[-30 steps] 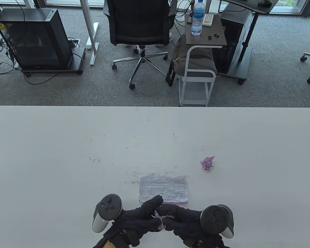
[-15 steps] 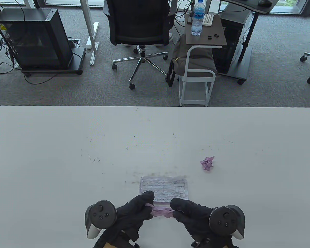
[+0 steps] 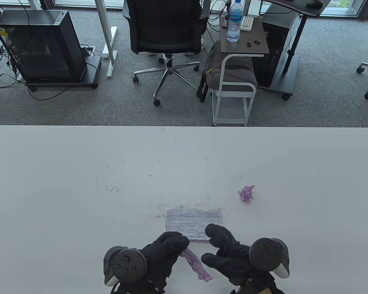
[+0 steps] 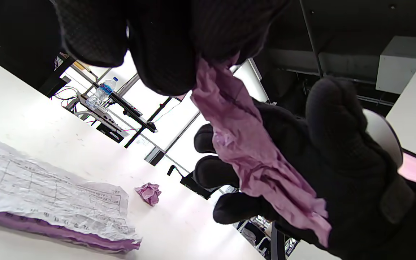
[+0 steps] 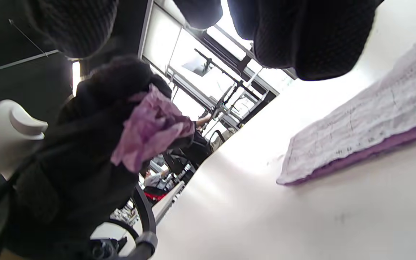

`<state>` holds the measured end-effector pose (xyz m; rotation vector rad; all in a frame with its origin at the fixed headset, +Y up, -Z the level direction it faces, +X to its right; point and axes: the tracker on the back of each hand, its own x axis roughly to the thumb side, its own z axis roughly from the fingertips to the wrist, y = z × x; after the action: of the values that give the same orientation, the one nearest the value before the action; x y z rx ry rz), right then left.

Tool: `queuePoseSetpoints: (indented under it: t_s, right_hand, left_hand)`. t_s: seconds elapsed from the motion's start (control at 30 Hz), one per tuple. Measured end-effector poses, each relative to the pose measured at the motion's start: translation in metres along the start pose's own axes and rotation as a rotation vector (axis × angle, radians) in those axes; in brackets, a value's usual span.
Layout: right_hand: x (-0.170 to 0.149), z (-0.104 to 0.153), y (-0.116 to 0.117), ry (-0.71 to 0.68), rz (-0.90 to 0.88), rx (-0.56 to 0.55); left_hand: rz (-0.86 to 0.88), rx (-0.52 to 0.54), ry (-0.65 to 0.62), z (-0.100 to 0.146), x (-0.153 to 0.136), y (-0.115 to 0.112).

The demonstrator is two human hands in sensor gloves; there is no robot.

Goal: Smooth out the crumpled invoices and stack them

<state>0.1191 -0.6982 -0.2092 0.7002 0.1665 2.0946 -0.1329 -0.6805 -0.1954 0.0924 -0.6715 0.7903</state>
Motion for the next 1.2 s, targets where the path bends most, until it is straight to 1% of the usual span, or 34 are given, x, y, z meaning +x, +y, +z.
queuePoseSetpoints:
  t_s: [0.03,0.1,0.17,0.2,0.27,0.33,0.37,0.4,0.43,0.47,0.53,0.63,0.73,0.8,0.87,0.93,0.97,1.0,1.07,1.1,1.13,1.2]
  right_hand:
    - [0.001,-0.003,0.008,0.027,-0.011,0.017]
    - [0.003,-0.009,0.016,0.031,-0.029,-0.014]
    - [0.004,-0.012,0.02,0.031,-0.039,-0.017]
    - [0.005,-0.013,0.02,0.021,-0.051,-0.039]
    - [0.006,-0.011,0.019,0.014,-0.053,-0.105]
    - [0.009,-0.009,0.016,-0.008,-0.024,-0.135]
    - [0.01,-0.008,0.016,-0.027,-0.019,-0.15]
    - [0.01,-0.008,0.016,-0.031,-0.023,-0.153]
    - [0.01,-0.007,0.016,-0.007,-0.029,-0.142]
    - [0.009,-0.007,0.016,-0.006,-0.027,-0.132]
    - [0.006,-0.006,0.013,0.007,-0.005,-0.126]
    - [0.001,-0.005,0.008,0.031,-0.008,-0.168]
    - [-0.008,-0.002,0.0,0.068,-0.124,-0.237]
    - [-0.013,-0.001,-0.002,0.086,-0.149,-0.233]
    - [-0.015,0.0,-0.003,0.098,-0.126,-0.236]
    - [-0.015,0.0,-0.004,0.102,-0.086,-0.247]
    - [-0.014,0.001,-0.006,0.093,-0.041,-0.266]
    - [-0.013,0.001,-0.006,0.08,-0.001,-0.267]
    - [-0.008,0.001,-0.006,0.026,0.109,-0.236]
    - [-0.004,0.0,-0.004,-0.012,0.16,-0.197]
    - [0.001,-0.001,-0.001,-0.046,0.192,-0.167]
    - [0.008,-0.003,0.005,-0.092,0.215,-0.146]
  left_hand:
    - [-0.036,-0.005,-0.016,-0.001,0.003,-0.002]
    - [-0.057,-0.009,-0.033,-0.001,0.008,-0.004]
    - [-0.038,0.0,-0.028,-0.001,0.009,-0.005]
    - [-0.029,0.004,-0.017,0.0,0.009,-0.005]
    - [0.04,-0.019,0.046,-0.001,0.004,-0.007]
    - [0.182,-0.11,0.111,-0.003,-0.002,-0.013]
    - [0.242,-0.124,0.122,-0.004,-0.005,-0.017]
    - [0.267,-0.111,0.137,-0.005,-0.007,-0.019]
    - [0.28,-0.094,0.144,-0.005,-0.009,-0.019]
    - [0.282,-0.084,0.15,-0.006,-0.01,-0.019]
    - [0.258,-0.028,0.175,-0.004,-0.016,-0.016]
    - [0.296,-0.022,0.199,-0.003,-0.022,-0.013]
    - [0.317,-0.01,0.227,-0.001,-0.031,-0.01]
    - [0.361,-0.036,0.228,-0.001,-0.035,-0.01]
    - [0.376,-0.049,0.238,-0.001,-0.038,-0.011]
    - [0.368,-0.115,0.255,-0.002,-0.041,-0.012]
    - [0.377,-0.173,0.255,0.0,-0.043,-0.013]
    - [0.394,-0.192,0.25,0.0,-0.044,-0.013]
    - [0.429,-0.14,0.253,0.003,-0.045,-0.011]
    - [0.384,-0.139,0.241,0.001,-0.041,-0.01]
    - [0.275,-0.171,0.222,0.0,-0.036,-0.01]
    - [0.116,-0.235,0.2,-0.004,-0.025,-0.012]
